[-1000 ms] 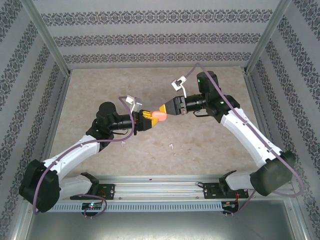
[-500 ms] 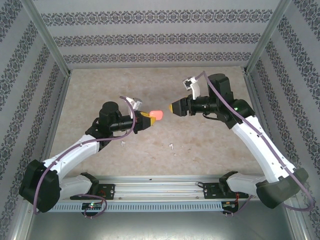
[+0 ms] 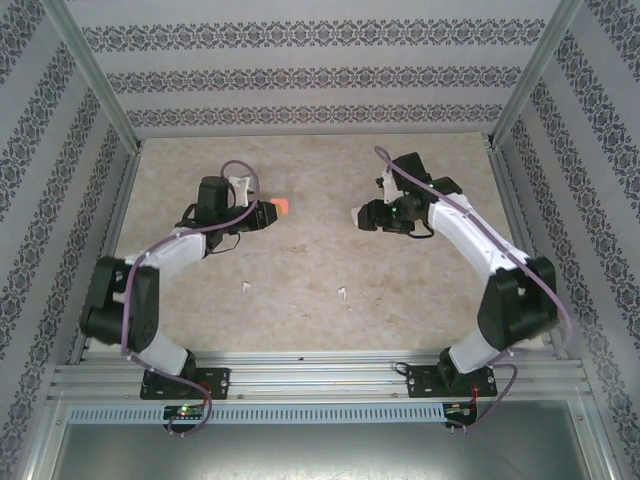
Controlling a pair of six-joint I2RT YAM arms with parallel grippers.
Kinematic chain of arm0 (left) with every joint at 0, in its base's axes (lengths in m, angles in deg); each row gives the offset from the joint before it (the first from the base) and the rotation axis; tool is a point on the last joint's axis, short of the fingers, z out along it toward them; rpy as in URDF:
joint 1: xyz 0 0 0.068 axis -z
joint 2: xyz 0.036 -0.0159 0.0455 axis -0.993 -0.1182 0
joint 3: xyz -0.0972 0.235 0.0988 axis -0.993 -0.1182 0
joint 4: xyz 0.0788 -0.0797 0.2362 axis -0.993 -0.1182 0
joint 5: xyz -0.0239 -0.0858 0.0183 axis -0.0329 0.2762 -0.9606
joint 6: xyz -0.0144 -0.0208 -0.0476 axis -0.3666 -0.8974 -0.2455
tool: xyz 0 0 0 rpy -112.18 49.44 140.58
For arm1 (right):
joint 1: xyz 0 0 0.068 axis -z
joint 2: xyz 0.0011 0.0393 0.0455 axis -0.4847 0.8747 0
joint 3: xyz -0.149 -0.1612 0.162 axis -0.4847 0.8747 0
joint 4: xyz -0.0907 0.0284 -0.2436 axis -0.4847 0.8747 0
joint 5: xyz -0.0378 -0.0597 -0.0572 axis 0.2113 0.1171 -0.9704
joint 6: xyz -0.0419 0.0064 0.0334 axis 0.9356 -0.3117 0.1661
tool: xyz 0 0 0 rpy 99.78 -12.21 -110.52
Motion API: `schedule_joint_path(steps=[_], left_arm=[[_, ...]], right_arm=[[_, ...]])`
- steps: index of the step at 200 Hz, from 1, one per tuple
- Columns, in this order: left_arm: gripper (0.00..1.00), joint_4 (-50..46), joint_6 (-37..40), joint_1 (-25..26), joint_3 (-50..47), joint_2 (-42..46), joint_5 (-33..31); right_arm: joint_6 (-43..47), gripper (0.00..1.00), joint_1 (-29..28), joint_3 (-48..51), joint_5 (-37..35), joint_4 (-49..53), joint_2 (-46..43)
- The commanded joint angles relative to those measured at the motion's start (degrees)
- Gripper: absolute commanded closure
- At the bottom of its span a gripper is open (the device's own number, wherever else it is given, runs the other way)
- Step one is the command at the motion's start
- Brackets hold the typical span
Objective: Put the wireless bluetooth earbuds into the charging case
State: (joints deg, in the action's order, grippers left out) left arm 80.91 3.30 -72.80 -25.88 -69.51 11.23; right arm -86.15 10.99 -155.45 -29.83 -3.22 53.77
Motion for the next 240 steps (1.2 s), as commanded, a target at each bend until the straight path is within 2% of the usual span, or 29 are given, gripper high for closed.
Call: schedule_joint_path(steps=[1,45,66,111,138,192,240], left_arm=[[0.99,-2.46,-0.33,-1.49,3.83,-5.72,-0.61],[0.97,-5.61,1.79,-3.09,10.96,-17.29,-2.35],[0.92,-8.42,3.16,-3.70,13.39,-20.04,-4.08],[0.65,-15.32,7.85,-4.69,16.52,-20.76,-8.98],[0.53,-18.22,9.55,-5.15,18.34,-20.46,-11.52],[0.42,-21.14,12.10,-5.41,21.02,-19.67,-15.72],[0.35,-23.13,13.62,-5.41,22.94,-20.40,-16.82]], right_arm=[[-0.02,0.38,-0.21,-4.36,-5.27,2.55,5.44],[1.58,0.35,-0.37,-12.51,-9.96,6.60,16.61],[1.56,0.34,-0.29,-16.18,-10.58,7.43,20.65],[2.26,0.33,0.05,-28.41,-11.78,12.12,30.93],[2.52,0.32,0.33,-36.24,-12.55,15.35,36.59],[3.23,0.31,1.08,-46.57,-12.37,19.75,44.76],[3.02,0.31,0.78,-48.20,-10.73,20.26,47.22]])
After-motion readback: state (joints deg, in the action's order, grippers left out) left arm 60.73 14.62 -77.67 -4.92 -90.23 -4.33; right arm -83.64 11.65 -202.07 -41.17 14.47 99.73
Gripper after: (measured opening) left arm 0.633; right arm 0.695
